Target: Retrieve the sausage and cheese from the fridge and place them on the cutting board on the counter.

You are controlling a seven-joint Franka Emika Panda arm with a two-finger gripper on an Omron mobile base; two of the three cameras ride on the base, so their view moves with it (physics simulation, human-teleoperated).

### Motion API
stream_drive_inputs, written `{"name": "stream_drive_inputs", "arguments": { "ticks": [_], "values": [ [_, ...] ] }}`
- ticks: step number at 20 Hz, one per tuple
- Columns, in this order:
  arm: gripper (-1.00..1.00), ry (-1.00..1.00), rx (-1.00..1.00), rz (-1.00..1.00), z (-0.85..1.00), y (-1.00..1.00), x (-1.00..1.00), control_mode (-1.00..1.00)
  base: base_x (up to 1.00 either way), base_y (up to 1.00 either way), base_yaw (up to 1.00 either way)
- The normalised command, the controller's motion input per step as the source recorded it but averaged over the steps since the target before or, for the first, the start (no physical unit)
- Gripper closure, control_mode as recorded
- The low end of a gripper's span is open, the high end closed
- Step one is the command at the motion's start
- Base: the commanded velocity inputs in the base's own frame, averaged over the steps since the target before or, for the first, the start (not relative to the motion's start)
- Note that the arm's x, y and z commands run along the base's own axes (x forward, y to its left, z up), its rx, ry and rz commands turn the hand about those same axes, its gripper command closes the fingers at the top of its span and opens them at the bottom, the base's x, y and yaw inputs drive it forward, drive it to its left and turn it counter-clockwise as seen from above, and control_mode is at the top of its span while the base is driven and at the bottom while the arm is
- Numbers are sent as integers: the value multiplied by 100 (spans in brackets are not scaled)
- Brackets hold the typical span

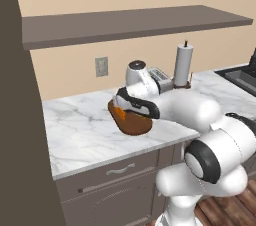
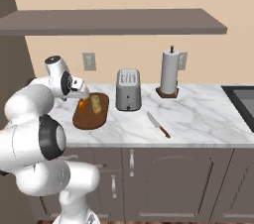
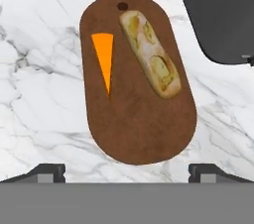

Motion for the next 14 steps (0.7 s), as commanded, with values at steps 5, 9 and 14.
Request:
{"name": "stream_drive_inputs", "arguments": {
  "ticks": [5, 9, 14],
  "values": [
    [-100, -14, 2, 0, 62, -64, -100, -100, 0, 0, 0],
    [-100, -17, 3, 0, 52, -44, -100, -100, 0, 0, 0],
    [-100, -13, 8, 0, 52, -32, -97, -100, 0, 0, 0]
  ]
}}
